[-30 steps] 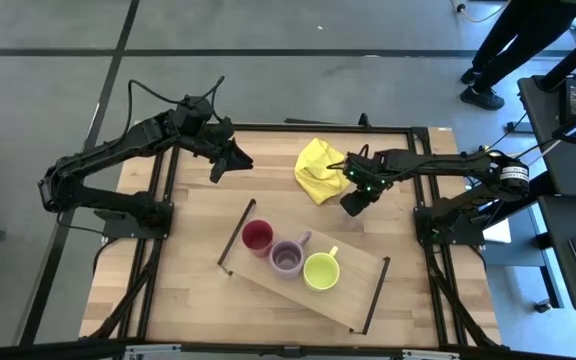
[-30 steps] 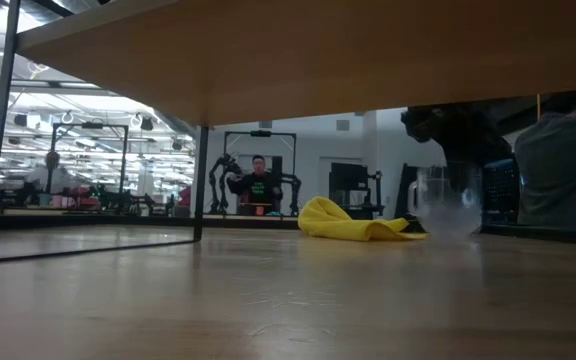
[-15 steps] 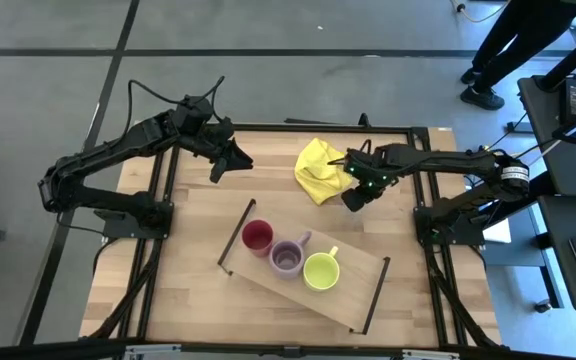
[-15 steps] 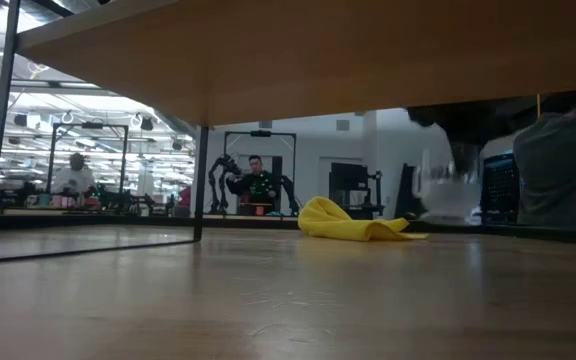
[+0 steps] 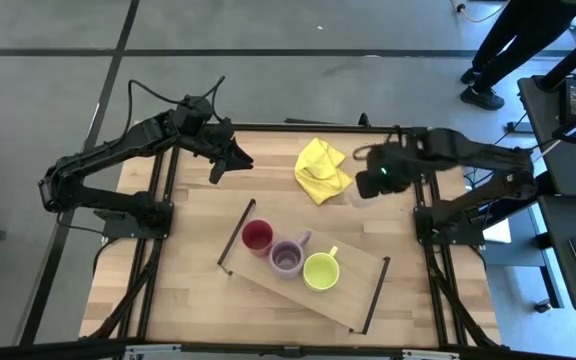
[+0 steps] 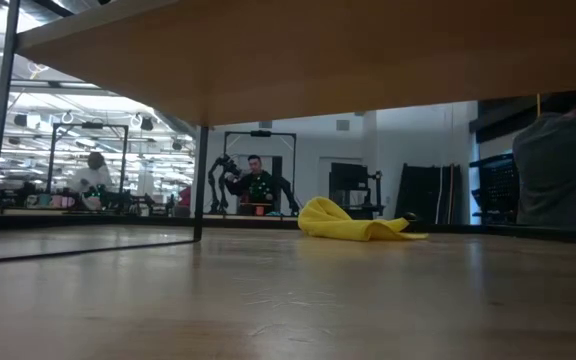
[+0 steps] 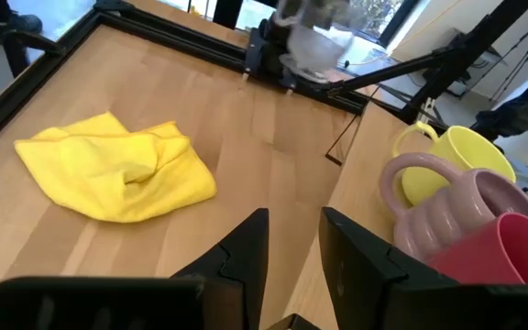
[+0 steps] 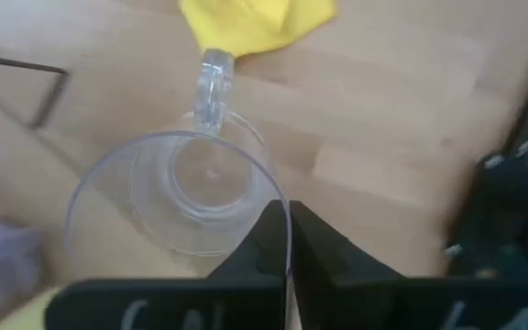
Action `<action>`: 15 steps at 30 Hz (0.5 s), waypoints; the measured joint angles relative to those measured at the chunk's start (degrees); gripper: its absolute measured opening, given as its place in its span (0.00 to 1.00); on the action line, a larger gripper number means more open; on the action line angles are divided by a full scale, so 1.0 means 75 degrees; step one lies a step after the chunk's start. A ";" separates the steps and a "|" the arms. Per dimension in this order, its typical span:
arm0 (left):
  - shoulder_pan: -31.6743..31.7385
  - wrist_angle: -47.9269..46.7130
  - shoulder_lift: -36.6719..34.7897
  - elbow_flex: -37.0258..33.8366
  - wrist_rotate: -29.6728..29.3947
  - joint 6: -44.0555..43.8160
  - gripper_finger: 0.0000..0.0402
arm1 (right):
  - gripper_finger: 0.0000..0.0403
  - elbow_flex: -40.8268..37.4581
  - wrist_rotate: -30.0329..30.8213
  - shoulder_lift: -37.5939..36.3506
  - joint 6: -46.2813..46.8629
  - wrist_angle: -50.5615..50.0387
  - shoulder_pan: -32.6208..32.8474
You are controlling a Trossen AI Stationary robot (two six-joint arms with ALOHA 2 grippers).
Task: Stack small to large cups/mugs on shelf
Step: Put the transparent mug on the shelf
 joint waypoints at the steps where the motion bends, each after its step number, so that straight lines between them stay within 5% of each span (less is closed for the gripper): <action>1: 0.0000 0.0000 0.0013 0.0000 0.0000 0.0043 0.23 | 0.01 0.0030 0.0115 -0.0006 0.0475 0.0041 0.0344; 15: 0.0000 -0.0040 0.0020 0.0000 0.0099 0.0798 0.23 | 0.01 -0.0161 -0.0419 0.0356 0.5061 0.0037 0.3621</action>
